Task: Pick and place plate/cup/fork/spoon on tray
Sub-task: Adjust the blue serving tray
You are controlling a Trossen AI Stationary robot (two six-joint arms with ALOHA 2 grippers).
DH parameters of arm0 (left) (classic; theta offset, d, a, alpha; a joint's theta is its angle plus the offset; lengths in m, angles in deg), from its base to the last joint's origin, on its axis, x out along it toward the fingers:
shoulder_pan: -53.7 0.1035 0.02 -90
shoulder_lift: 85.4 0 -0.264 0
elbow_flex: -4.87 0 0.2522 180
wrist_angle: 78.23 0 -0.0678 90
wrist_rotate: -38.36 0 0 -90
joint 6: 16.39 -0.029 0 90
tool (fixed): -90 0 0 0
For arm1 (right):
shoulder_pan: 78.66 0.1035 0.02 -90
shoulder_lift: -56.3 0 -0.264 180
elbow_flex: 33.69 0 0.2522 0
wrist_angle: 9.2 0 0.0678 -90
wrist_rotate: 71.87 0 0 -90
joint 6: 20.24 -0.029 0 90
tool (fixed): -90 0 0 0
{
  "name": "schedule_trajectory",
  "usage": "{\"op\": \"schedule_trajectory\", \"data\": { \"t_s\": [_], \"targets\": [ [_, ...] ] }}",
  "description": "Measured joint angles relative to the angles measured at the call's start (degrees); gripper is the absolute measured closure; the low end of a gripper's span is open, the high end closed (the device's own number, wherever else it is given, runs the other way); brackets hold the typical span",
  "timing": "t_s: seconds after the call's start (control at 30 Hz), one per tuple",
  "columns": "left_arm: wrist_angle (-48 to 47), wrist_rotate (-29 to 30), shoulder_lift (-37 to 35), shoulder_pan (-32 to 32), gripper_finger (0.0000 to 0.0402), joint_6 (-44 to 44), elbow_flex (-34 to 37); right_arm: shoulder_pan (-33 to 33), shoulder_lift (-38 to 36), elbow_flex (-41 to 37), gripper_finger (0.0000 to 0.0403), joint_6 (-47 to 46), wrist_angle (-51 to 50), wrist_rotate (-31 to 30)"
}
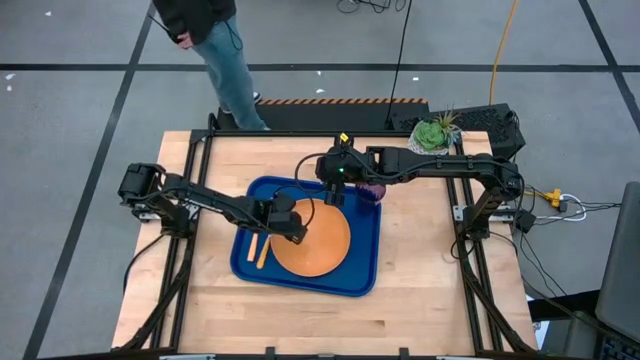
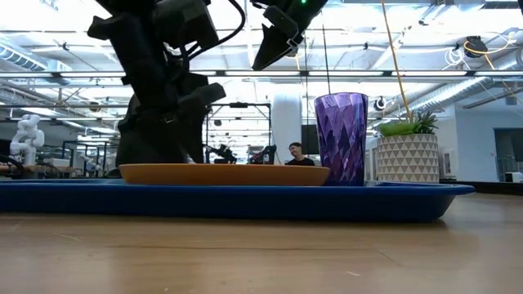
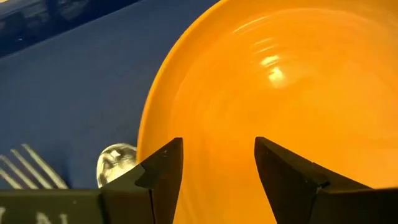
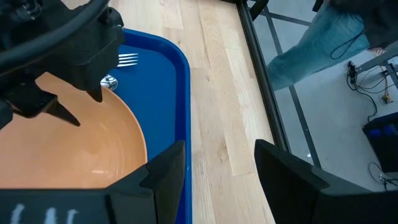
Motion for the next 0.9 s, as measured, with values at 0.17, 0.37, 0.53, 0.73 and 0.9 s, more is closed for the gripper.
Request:
{"op": "schedule_trajectory", "data": {
  "t_s": [0.17, 0.37, 0.53, 0.73, 0.9],
  "targets": [
    [-2.22, 2.65, 0.00, 0.14, 0.0202, -0.40, 0.00, -0.01, 0.00, 0.00, 0.0218, 0.01, 0.02, 0.00],
    [1.78, 11.30, -0.79, 0.50, 0.0202, -9.42, -0.02, -0.02, 0.00, 0.00, 0.0218, 0.00, 0.02, 0.00],
    [4.32, 19.13, -2.05, 0.50, 0.0202, -15.11, -0.17, -0.02, 0.00, 0.00, 0.0218, 0.00, -0.50, -0.02],
    [1.69, 20.11, -2.77, 0.77, 0.0202, -17.90, -0.10, -0.10, 0.00, 0.00, 0.0218, 0.02, -0.96, -0.07],
    [0.60, 22.17, -2.71, 1.67, 0.0202, -21.09, 0.00, -0.76, 0.00, 0.00, 0.0218, -0.48, 1.45, -0.11]
  ]
}}
